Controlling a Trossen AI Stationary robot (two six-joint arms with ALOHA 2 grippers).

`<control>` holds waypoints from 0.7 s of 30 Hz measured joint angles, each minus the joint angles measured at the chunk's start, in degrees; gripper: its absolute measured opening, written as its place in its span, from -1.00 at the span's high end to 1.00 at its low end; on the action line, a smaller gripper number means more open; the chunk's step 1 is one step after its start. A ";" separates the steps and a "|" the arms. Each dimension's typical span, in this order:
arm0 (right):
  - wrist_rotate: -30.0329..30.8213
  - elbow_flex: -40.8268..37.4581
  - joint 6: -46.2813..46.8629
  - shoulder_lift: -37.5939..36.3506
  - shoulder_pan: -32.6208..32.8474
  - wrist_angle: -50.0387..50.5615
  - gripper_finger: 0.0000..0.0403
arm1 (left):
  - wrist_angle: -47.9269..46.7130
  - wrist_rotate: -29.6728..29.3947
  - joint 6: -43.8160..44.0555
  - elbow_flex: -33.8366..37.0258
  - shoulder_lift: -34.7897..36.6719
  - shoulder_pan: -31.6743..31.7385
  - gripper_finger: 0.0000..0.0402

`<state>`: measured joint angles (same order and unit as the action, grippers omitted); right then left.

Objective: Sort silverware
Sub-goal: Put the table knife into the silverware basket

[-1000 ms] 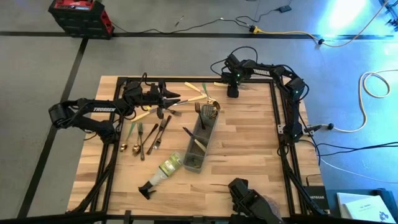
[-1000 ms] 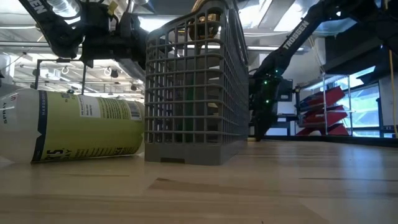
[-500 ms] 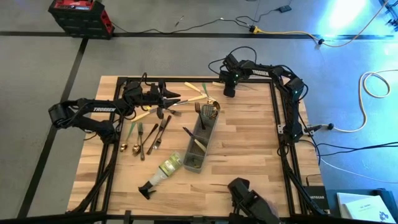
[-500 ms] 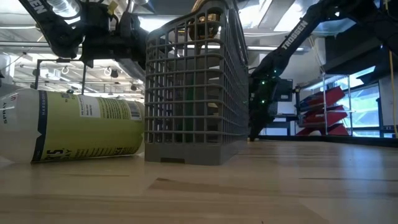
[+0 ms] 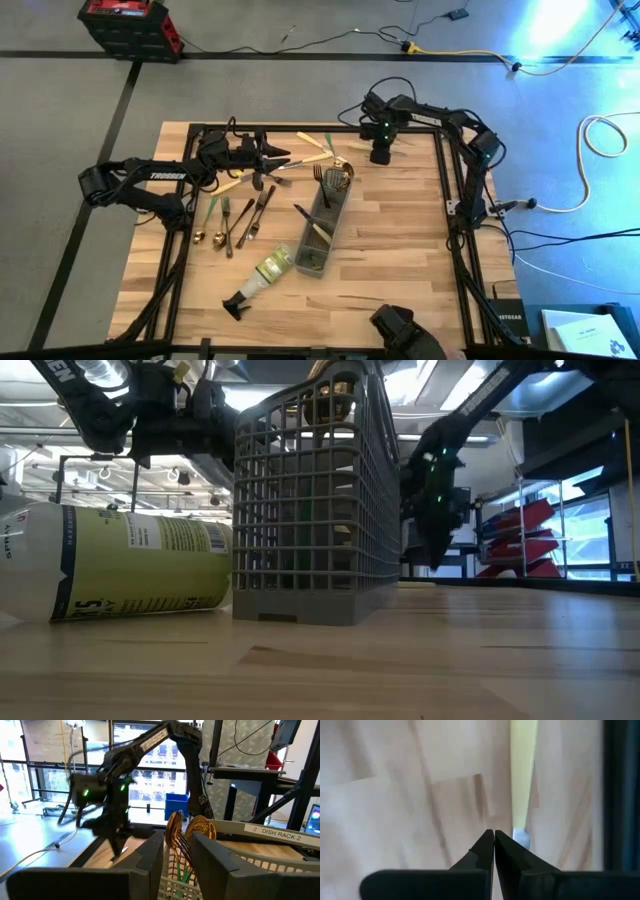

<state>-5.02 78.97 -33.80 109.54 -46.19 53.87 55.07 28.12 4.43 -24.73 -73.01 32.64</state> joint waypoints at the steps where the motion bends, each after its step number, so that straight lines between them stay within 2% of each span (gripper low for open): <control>1: 0.01 0.06 0.46 -1.00 0.30 0.73 0.98 | 0.02 0.00 0.00 0.00 0.00 0.00 0.58; 6: 0.00 0.08 1.90 -1.88 0.91 -5.21 0.99 | 0.07 -0.01 0.14 0.00 0.00 0.00 0.58; 9: -0.17 0.19 2.20 -0.07 0.80 -11.40 0.88 | 0.04 0.00 1.15 0.00 0.00 -0.02 0.58; 14: 0.12 0.10 2.12 3.00 0.79 -13.00 0.42 | 0.10 -0.02 1.06 0.00 0.00 -0.13 0.58; 17: 2.40 0.08 1.61 4.67 0.80 -13.42 0.12 | 0.49 -0.08 0.92 0.00 0.00 -0.13 0.58; 21: 4.59 0.12 0.36 6.24 0.80 -14.60 -0.07 | 1.17 -0.15 1.11 0.00 0.01 -0.13 0.58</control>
<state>-0.43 79.09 -33.45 115.78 -45.39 39.26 56.24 27.97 5.53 -24.73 -73.00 32.51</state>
